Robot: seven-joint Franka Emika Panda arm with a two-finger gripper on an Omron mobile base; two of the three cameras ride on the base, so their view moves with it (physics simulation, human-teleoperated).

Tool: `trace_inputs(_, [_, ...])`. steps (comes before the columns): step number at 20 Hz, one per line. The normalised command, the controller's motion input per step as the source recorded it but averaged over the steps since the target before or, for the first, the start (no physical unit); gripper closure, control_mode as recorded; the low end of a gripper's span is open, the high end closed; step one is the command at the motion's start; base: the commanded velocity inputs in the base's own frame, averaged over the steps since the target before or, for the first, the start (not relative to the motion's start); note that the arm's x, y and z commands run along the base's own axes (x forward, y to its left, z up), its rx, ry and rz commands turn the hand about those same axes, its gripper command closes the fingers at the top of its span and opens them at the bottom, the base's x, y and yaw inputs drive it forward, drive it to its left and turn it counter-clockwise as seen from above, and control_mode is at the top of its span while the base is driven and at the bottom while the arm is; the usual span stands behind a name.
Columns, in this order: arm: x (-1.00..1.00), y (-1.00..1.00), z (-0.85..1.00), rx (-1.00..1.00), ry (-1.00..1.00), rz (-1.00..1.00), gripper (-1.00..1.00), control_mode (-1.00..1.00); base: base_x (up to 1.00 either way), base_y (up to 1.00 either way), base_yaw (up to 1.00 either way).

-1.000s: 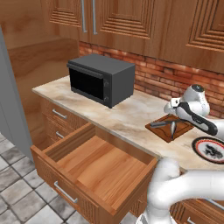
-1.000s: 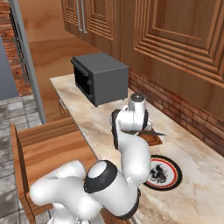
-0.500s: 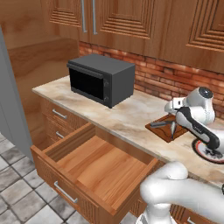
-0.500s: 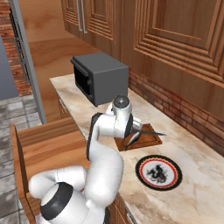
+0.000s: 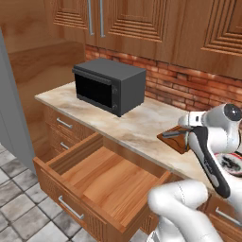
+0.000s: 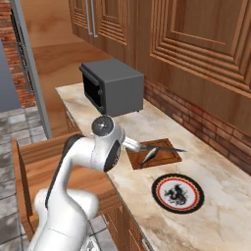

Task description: Pick up the knife from the drawer and place it on the cutting board. Then place the meat from the plate to the cutting board.

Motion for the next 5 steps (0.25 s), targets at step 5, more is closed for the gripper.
trace_inputs(5, [-1.0,0.02,1.0,0.0,-0.08,0.0,-1.0,-1.0,0.0,0.0,0.0])
